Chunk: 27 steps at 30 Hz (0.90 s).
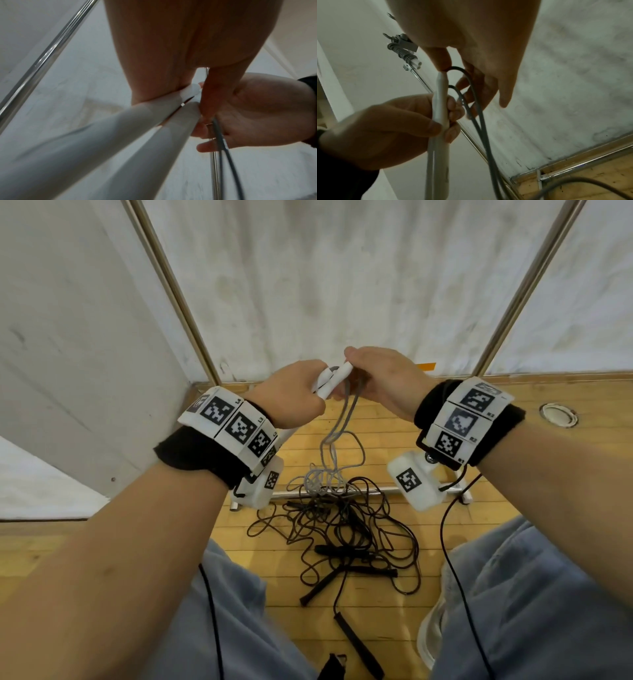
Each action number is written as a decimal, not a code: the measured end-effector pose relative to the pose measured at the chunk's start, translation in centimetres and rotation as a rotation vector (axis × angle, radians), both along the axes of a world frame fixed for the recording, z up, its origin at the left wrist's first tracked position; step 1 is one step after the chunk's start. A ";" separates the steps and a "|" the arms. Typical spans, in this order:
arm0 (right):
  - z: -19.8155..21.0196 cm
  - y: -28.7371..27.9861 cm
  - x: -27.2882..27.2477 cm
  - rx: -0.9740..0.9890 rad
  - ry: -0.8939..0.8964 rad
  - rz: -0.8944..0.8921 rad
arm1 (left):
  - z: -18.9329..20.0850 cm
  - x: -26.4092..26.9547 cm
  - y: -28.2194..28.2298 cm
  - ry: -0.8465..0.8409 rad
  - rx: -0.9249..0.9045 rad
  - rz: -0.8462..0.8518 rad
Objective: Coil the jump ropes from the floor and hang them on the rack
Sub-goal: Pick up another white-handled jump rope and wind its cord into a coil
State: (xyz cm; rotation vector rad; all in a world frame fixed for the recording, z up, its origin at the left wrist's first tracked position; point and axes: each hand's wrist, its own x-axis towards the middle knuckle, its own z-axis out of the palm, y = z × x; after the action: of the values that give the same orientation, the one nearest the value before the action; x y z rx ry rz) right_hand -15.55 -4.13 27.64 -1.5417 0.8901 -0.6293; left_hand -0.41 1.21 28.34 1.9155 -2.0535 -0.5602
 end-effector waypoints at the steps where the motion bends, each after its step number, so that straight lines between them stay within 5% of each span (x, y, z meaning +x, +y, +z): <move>1: 0.1 0.1 0.0 0.063 -0.042 0.012 | 0.0 0.1 0.0 -0.010 -0.009 0.005; 8: 1.0 -0.4 -0.2 0.074 0.033 0.125 | -0.4 1.3 -0.1 0.108 -0.029 0.028; 19: 0.9 -2.0 -0.2 -0.209 -0.017 -0.268 | -1.9 1.6 -0.4 0.337 -0.003 0.087; 27: 1.2 -3.4 -1.2 -0.150 -0.068 -0.409 | -2.3 0.0 0.0 0.359 -0.149 0.123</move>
State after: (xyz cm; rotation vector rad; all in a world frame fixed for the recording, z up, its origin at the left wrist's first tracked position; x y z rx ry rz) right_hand -16.74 -7.48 28.84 -1.4693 1.1385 -1.0564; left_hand -0.45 1.17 26.03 1.6985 -1.6923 -0.6473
